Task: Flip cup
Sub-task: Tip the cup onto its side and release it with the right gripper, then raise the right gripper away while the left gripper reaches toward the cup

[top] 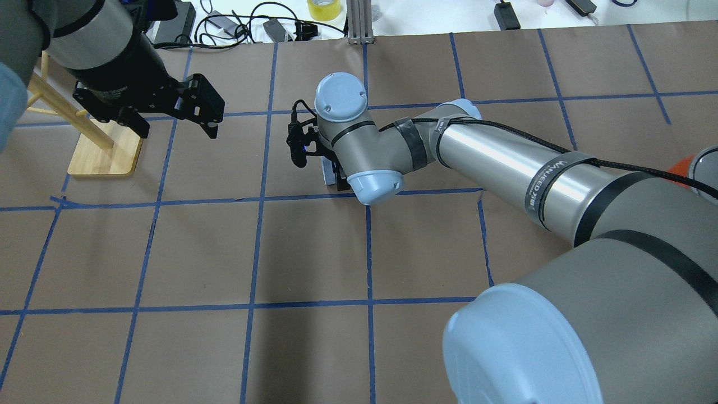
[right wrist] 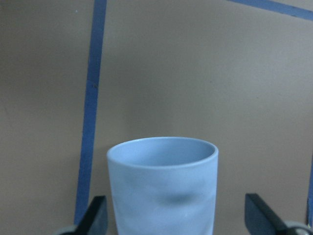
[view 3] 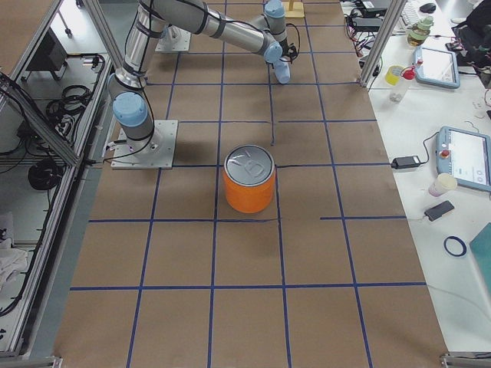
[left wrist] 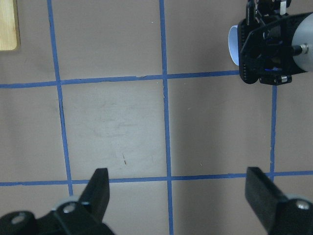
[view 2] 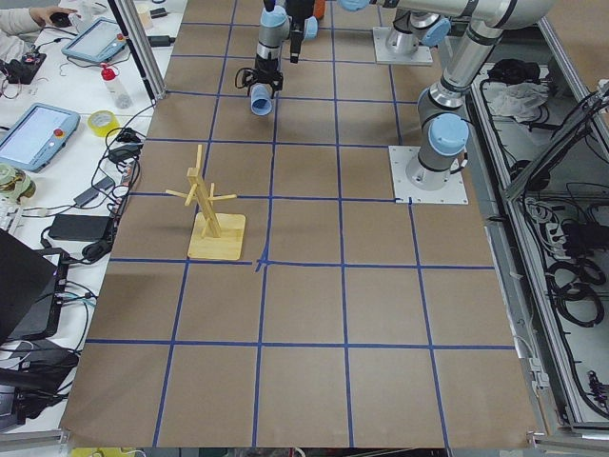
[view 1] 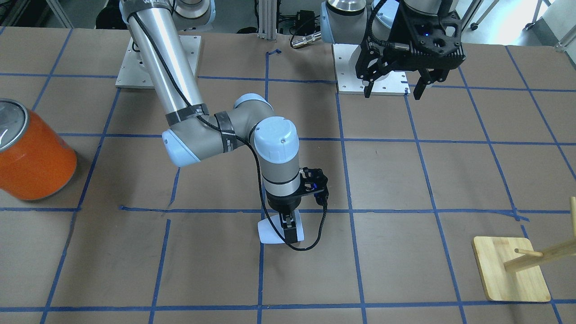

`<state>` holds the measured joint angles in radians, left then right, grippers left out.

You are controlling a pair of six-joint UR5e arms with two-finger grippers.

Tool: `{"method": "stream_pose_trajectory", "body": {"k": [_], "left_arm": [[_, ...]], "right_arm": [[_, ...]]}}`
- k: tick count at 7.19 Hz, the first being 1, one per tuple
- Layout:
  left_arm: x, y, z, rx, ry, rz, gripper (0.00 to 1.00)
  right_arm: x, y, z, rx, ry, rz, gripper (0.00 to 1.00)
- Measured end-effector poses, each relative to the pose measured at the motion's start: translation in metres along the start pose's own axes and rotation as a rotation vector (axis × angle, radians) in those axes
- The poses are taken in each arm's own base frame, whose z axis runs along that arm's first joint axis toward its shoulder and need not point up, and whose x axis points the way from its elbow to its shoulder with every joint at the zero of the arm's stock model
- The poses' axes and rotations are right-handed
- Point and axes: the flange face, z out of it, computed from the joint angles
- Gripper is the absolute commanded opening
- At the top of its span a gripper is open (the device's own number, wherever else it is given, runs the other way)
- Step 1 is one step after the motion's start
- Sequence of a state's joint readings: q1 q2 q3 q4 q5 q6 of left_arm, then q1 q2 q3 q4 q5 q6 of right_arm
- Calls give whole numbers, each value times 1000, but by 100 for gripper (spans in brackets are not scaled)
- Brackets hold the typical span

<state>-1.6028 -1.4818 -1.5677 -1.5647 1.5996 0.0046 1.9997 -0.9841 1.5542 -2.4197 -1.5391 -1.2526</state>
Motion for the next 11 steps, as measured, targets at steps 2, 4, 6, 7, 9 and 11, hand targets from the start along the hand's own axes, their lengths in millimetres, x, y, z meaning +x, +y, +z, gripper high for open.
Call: {"method": "stream_pose_trajectory", "body": {"k": [2, 4, 6, 7, 9, 11], "left_arm": [[0, 1, -1, 1, 2, 0, 100], [-1, 6, -8, 15, 4, 8, 100], [-2, 13, -16, 22, 3, 30, 100], [-3, 15, -15, 8, 2, 32, 100], [-10, 8, -5, -17, 40, 8, 100], [-42, -16, 26, -45, 176, -88, 100]], "right_arm": [[-2, 2, -68, 21, 51, 124, 100], [-6, 14, -134, 10, 56, 273, 100], [-14, 53, -204, -31, 16, 485, 100], [-21, 80, -237, -59, -8, 584, 100], [-36, 143, -300, -108, -31, 812, 100], [-56, 189, -343, -154, -38, 1070, 100]]}}
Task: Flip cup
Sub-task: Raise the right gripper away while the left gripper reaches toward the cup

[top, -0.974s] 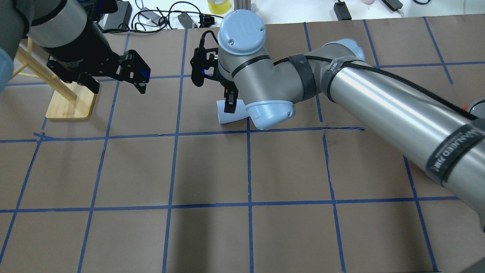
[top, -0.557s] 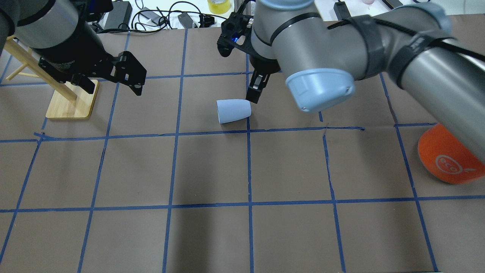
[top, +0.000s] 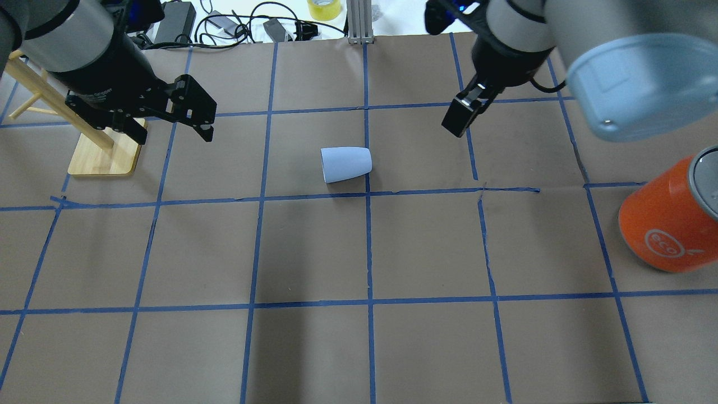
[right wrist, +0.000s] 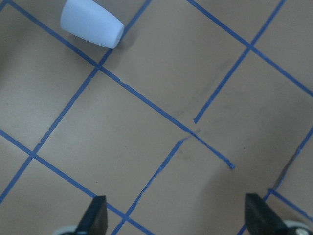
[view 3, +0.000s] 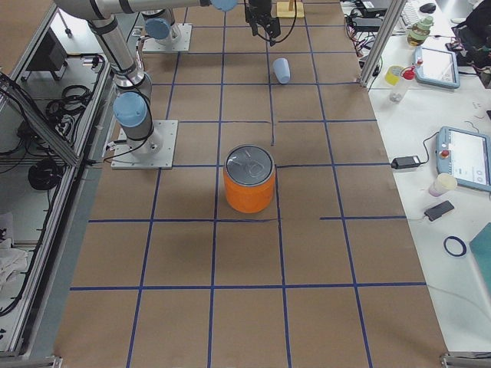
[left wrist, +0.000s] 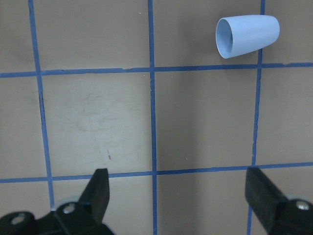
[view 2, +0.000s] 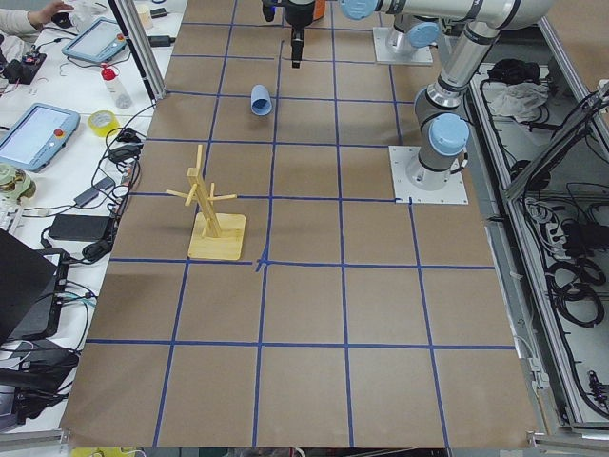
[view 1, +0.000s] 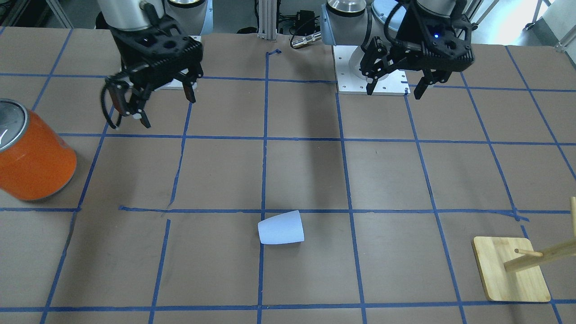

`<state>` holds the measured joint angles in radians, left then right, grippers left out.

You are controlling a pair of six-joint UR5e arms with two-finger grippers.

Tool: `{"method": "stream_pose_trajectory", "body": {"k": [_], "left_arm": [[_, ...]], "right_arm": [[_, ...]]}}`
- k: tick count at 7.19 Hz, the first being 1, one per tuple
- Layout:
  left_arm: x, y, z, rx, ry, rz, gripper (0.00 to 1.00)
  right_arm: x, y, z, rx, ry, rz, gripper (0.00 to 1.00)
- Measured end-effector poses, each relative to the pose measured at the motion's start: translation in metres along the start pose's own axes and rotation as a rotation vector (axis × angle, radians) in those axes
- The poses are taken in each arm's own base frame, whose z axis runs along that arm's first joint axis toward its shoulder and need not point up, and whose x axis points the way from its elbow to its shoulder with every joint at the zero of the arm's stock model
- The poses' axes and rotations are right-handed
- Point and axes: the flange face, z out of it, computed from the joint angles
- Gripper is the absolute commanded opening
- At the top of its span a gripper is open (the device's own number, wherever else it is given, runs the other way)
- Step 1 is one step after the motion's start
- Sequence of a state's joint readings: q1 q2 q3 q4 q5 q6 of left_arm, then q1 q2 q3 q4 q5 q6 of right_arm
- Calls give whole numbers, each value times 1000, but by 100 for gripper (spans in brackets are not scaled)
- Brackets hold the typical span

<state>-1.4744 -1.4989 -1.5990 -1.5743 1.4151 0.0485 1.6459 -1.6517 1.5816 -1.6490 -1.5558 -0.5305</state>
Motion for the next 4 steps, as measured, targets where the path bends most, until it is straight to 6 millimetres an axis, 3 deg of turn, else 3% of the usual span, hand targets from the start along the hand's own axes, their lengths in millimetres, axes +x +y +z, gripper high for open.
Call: {"method": "stream_pose_trajectory", "body": {"k": [2, 4], "left_arm": [[-21, -34, 49, -6, 169, -59, 100], [-29, -69, 123, -15, 308, -76, 100]], "right_arm": [[11, 25, -15, -32, -5, 210, 100], [16, 31, -19, -38, -2, 366, 100]]}}
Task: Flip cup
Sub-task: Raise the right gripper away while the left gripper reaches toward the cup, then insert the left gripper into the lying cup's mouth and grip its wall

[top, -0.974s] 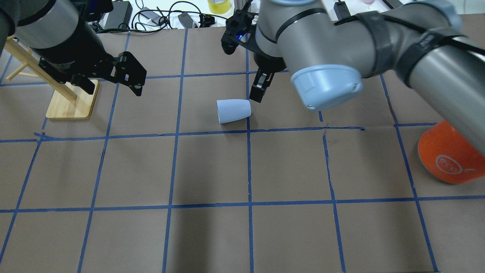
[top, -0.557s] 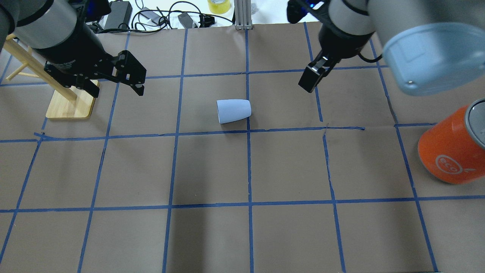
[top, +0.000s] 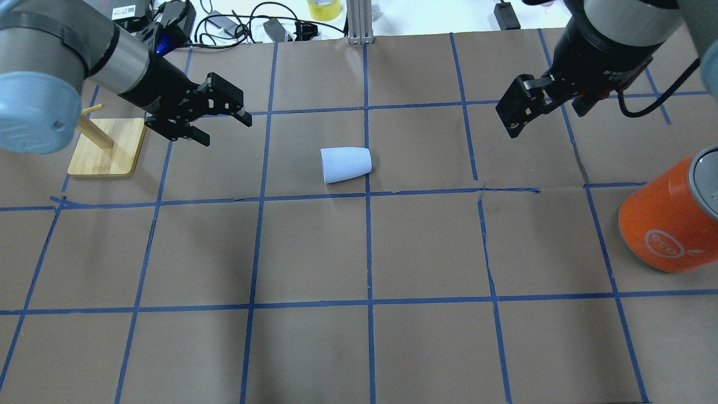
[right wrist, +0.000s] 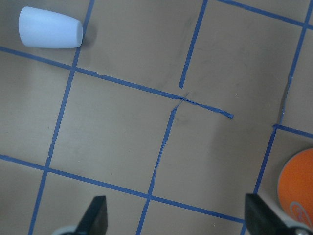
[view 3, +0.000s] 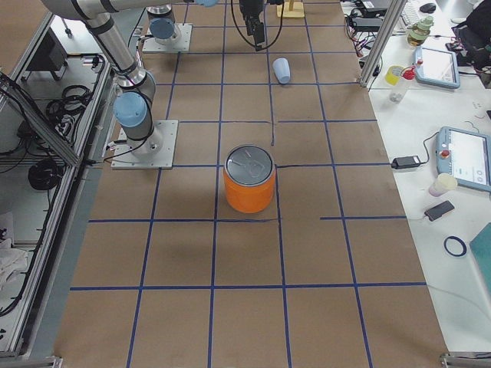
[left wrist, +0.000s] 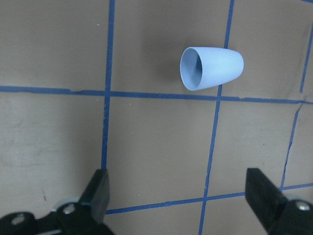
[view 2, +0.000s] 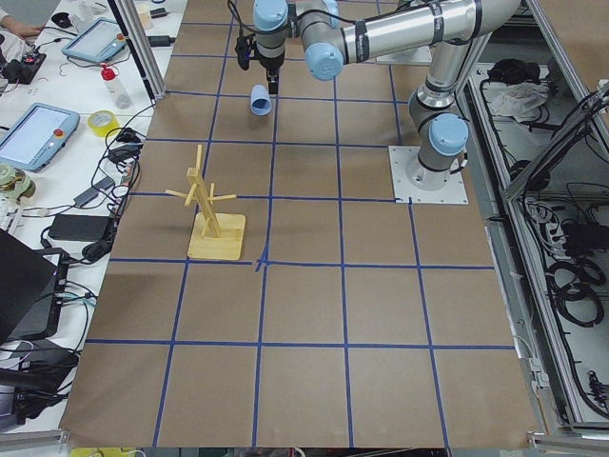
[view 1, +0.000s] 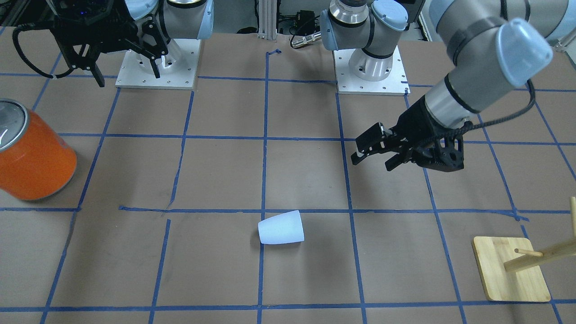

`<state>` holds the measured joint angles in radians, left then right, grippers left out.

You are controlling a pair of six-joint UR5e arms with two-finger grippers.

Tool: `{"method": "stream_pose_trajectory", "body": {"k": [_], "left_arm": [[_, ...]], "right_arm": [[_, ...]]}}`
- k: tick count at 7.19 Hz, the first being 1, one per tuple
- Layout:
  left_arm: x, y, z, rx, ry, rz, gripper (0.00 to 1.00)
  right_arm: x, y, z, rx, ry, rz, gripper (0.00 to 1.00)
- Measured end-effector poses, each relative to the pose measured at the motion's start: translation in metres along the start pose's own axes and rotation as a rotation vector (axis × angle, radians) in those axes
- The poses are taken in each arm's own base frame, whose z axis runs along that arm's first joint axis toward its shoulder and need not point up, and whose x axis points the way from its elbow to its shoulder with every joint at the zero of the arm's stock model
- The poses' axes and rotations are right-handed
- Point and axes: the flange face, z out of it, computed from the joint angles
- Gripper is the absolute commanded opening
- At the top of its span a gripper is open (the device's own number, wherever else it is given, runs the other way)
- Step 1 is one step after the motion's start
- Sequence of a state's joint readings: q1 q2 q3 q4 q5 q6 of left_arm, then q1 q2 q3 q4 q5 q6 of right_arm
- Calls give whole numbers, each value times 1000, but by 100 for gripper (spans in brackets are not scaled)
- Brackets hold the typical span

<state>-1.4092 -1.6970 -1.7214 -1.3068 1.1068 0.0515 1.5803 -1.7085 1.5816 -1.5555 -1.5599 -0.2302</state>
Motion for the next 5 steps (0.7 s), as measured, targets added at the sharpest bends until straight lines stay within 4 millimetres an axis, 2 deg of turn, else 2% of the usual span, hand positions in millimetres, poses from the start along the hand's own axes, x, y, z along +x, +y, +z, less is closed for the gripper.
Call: {"method": "stream_pose_trajectory", "body": {"k": [3, 5], "left_arm": [[-29, -39, 90, -73, 204, -56, 100], [-37, -56, 134, -97, 340, -86, 100]], "right_arm": [[7, -1, -2, 15, 1, 106, 100], [12, -16, -1, 79, 9, 169, 100]]}}
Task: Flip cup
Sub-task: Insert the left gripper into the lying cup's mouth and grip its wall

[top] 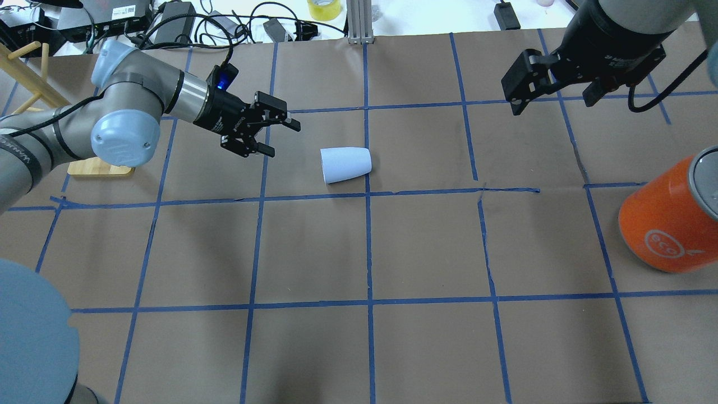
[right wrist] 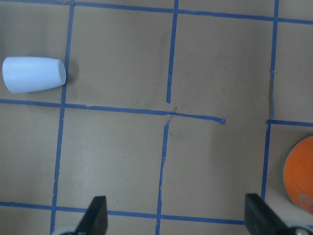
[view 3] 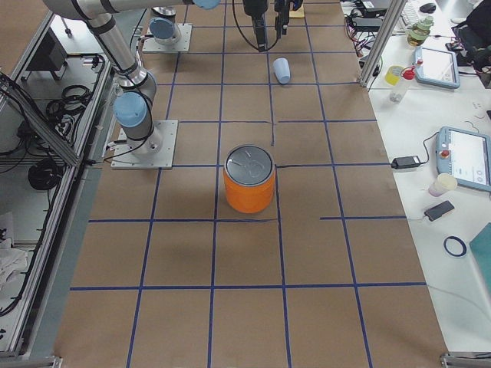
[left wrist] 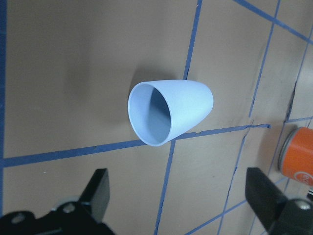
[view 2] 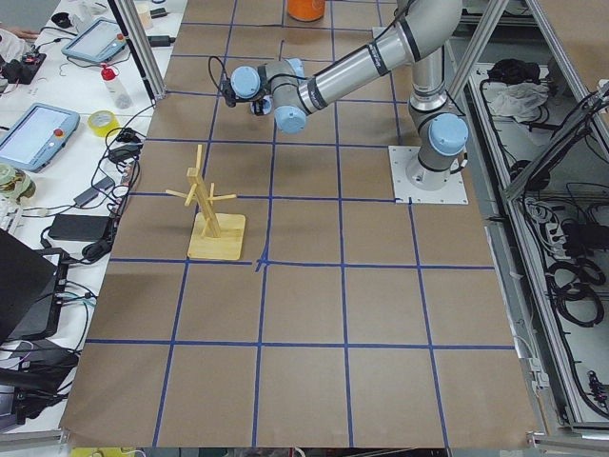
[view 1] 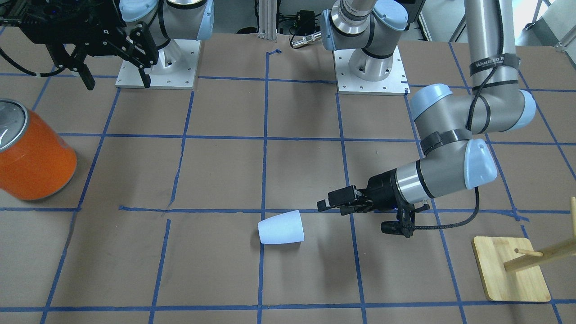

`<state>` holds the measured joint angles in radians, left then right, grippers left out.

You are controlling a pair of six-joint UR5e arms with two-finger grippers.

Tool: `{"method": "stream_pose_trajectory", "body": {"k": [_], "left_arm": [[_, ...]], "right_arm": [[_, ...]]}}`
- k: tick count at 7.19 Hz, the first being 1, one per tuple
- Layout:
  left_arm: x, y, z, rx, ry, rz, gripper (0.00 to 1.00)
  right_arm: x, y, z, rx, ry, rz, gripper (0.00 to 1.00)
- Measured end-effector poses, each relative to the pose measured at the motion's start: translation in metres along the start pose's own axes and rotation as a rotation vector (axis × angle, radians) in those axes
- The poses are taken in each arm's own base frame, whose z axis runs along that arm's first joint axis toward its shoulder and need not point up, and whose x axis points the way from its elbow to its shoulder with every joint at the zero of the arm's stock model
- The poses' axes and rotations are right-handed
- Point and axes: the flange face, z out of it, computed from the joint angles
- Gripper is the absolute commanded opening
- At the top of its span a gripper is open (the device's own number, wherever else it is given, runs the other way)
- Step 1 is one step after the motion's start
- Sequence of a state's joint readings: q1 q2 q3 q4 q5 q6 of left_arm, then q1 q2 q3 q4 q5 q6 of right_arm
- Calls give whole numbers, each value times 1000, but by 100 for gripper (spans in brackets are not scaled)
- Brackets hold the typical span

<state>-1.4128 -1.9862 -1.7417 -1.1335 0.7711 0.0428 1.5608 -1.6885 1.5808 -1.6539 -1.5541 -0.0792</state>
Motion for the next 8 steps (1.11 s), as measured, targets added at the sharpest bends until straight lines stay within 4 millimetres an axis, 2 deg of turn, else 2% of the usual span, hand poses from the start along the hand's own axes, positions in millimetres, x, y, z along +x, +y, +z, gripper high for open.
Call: {"method": "stream_pose_trajectory", "body": {"k": [2, 4, 5, 8], "left_arm": [[-11, -12, 32, -4, 49, 3, 100], [-10, -13, 67, -43, 126, -17, 100], [-9, -13, 78, -60, 168, -36, 100], [-17, -14, 96, -87, 191, -65, 100]], "right_arm": [[2, -18, 19, -4, -1, 24, 100], [2, -24, 24, 10, -2, 28, 100], [2, -25, 24, 17, -1, 28, 100], [2, -24, 23, 24, -1, 26, 100]]}}
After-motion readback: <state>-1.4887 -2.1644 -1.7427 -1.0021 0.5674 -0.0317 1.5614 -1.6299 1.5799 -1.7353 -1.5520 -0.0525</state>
